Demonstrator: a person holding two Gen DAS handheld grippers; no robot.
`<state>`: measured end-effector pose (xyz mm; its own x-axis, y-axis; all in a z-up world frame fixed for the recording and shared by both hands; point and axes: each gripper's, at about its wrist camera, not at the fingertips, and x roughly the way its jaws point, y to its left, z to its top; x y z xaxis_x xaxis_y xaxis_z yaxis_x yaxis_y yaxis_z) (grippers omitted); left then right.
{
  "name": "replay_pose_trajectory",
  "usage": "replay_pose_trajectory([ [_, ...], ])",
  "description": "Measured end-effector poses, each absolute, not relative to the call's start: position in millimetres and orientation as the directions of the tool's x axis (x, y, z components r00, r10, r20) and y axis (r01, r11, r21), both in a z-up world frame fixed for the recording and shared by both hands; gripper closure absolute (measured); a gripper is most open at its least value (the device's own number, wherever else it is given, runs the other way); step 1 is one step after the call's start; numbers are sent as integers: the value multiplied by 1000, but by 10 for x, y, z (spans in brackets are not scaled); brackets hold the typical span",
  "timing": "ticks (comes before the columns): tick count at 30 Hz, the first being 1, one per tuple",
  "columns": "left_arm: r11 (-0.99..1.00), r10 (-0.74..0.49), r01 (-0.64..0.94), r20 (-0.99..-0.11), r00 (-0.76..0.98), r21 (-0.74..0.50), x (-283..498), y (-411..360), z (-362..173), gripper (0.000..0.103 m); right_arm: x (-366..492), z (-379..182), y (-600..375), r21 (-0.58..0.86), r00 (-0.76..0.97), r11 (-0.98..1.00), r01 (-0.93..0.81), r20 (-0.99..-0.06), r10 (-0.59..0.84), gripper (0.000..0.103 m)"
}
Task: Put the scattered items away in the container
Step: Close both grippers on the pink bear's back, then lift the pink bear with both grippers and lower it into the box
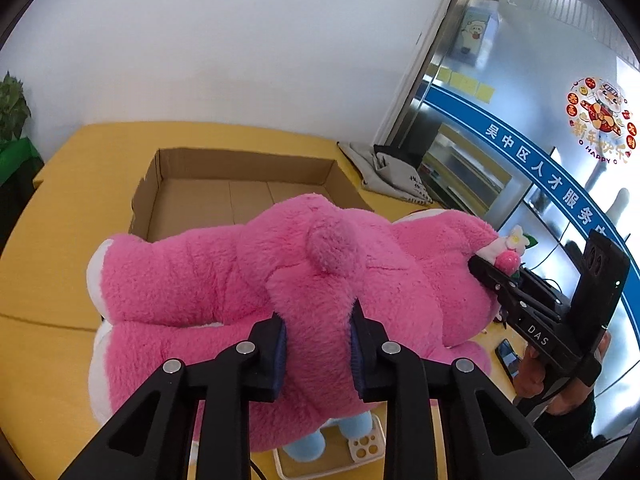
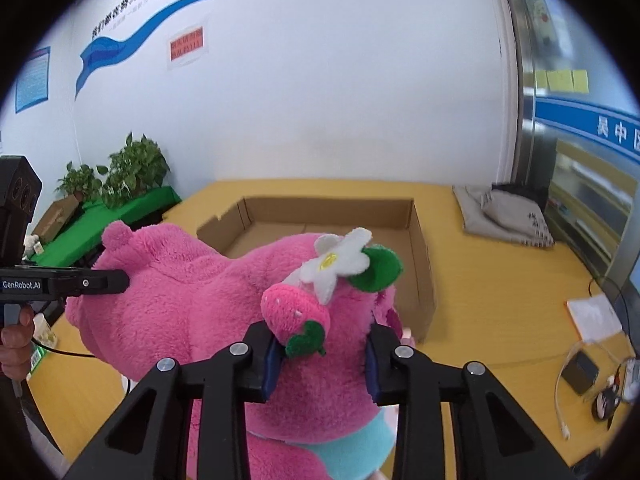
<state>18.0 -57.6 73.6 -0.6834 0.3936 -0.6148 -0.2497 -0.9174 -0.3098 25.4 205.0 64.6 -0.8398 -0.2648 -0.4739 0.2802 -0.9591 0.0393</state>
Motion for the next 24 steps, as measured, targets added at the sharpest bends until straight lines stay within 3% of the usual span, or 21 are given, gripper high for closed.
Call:
replay_pose_trajectory([
  [11,-933,359,-296,-490,-794,-204,-1090,-726,1788,77,-907,1729,1854,-57,-945,-961,271,-207,-255,71],
  [16,-934,358,-289,-531,-768,-211,-2060,-705,1637,76,-1685,1653,1919,2,-950,-968,250,-192,-245,71],
  [19,-935,353,-257,-603,-715,-243,-2677,-696,1178,75,-2208,1271,1923,21,-946,-977,212,-246,-211,69],
  [21,-943,331,-195,-685,-650,-270,-3146,-721,599,74,-2619,812,1934,55,-927,-982,183,-321,-191,67],
  [24,-958,281,-90,-835,-473,-272,-3611,-715,-421,83,-3187,-35,1904,61,-812,-992,114,-569,-128,64],
])
